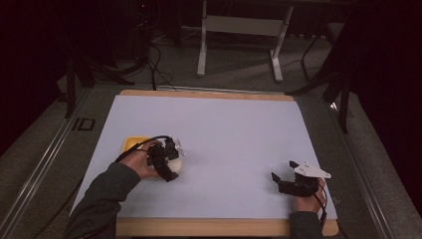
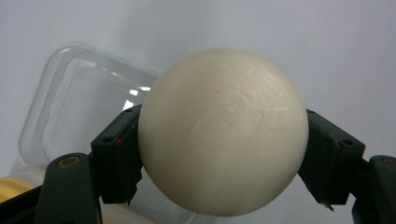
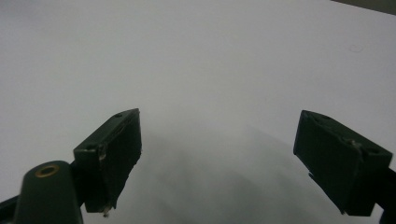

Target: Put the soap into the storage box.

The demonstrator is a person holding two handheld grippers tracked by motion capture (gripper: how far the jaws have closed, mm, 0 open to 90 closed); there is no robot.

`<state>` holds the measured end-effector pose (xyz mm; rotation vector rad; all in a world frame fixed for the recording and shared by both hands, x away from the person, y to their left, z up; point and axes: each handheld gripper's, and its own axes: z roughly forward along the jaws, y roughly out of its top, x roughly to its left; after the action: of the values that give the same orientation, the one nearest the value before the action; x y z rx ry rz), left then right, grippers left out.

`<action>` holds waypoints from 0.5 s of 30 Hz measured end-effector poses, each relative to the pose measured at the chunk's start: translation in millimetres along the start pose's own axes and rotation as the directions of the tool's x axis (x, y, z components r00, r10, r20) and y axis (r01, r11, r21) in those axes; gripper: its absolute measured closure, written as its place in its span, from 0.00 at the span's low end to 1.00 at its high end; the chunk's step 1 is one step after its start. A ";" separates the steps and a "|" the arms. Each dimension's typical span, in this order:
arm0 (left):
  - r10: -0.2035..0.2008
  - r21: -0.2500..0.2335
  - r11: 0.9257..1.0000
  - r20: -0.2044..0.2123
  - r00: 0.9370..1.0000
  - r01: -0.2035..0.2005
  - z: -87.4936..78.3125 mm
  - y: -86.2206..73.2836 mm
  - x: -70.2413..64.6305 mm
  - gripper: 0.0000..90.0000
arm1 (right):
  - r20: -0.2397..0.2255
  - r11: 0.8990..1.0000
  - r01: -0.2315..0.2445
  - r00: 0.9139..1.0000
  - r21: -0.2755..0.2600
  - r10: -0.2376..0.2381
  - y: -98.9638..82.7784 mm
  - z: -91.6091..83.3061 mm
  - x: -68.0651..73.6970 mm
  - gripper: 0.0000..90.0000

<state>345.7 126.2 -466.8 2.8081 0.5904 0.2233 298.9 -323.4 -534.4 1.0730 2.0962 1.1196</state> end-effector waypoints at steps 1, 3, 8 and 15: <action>-0.002 -0.002 1.000 0.000 1.000 0.002 -0.3 -1.0 1.9 0.28 | 0.000 1.000 0.000 1.000 0.000 0.000 0.0 0.0 0.0 0.16; -0.015 -0.005 1.000 -0.009 1.000 0.015 -0.9 -3.1 5.2 0.28 | 0.000 1.000 0.001 1.000 0.000 -0.001 0.0 0.0 0.0 0.16; -0.042 -0.005 0.999 -0.018 0.999 0.042 -2.8 -7.5 11.5 0.28 | 0.000 1.000 0.000 1.000 0.000 0.000 0.0 0.0 0.1 0.16; -0.082 0.023 0.996 -0.038 0.996 0.083 -2.4 -10.5 17.3 0.28 | 0.000 1.000 0.001 1.000 0.000 -0.001 0.0 0.1 0.1 0.16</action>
<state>357.0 143.1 -465.9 2.8015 0.7204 0.2538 298.9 -323.3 -534.5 1.0715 2.0964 1.1189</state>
